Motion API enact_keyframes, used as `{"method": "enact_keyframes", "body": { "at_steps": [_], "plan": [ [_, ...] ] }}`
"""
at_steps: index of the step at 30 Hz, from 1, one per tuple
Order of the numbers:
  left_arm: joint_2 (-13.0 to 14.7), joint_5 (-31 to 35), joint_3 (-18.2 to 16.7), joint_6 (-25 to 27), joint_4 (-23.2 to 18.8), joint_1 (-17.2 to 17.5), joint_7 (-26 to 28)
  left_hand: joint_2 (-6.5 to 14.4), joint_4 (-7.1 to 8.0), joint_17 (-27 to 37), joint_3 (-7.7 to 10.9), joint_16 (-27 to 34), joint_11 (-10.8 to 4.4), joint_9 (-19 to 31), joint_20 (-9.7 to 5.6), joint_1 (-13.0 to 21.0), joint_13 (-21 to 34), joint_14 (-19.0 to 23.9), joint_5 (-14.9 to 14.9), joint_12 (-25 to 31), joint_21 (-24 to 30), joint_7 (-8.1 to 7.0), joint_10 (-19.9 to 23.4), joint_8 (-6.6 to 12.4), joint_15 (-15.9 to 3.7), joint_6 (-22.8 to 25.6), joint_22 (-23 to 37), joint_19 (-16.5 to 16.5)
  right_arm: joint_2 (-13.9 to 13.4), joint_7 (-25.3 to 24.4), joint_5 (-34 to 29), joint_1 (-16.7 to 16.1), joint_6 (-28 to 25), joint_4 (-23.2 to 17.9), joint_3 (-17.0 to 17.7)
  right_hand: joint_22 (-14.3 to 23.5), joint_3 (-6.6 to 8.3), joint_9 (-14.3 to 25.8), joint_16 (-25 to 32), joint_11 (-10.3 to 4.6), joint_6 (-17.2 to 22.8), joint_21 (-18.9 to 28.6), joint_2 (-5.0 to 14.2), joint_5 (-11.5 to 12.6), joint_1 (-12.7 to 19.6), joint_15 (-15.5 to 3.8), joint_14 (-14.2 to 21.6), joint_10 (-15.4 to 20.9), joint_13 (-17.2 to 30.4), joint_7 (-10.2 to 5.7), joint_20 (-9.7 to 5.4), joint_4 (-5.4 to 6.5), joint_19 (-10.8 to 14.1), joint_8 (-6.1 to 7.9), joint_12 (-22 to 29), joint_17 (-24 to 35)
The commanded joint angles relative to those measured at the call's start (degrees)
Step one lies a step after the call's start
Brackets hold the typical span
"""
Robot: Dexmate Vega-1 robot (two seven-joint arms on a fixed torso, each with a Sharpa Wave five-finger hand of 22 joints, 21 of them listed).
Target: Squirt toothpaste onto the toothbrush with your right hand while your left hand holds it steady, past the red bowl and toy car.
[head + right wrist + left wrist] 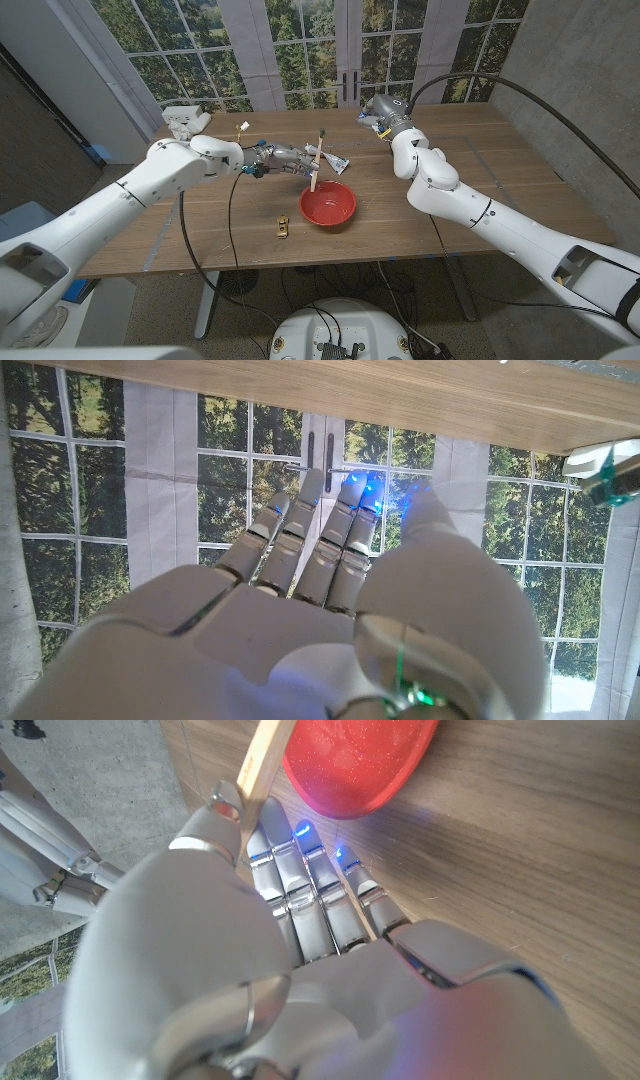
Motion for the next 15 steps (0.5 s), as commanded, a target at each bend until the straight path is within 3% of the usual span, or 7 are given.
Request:
{"method": "enact_keyframes", "body": {
  "at_steps": [1, 15],
  "plan": [
    [0.64, 5.17, 3.02, 1.54, -3.29, -2.05, 0.17, 5.28, 0.07, -0.46, 0.89, -0.62, -4.39, 0.01, -0.05, 4.55, -0.18, -0.58, 0.1, -0.25, -0.13, -0.25, 4.2, -0.12, -7.05, 0.11, 0.1, -0.36, -1.45, -1.34, -0.05, -2.82, -1.04, -3.36, 1.75, 0.27, -0.18, 0.09, 0.6, 0.48, 0.49, 0.24, -0.02, -0.08, -0.49, -6.18, -0.28, 0.3, 0.08, 0.27, 0.38, -0.02, -0.01, -0.13, -0.11, 0.07],
    [-0.51, 8.66, 5.92, 2.69, -2.95, -3.66, -2.38, 4.76, -0.12, -3.29, 1.91, -2.87, -4.44, -0.41, -0.59, 3.84, -0.72, -2.11, -0.08, -0.8, -0.66, -0.39, 4.34, -0.2, -6.89, 0.26, -0.1, -1.18, -1.96, -1.96, 0.69, -3.94, -0.56, -4.12, 2.76, 0.27, -0.24, 0.06, 0.91, 0.41, 0.38, 0.25, 0.1, -0.05, -0.74, -6.15, -0.32, 0.31, 0.3, 0.33, 0.46, -0.18, -0.12, -0.34, -0.28, -0.1]
  ]
}}
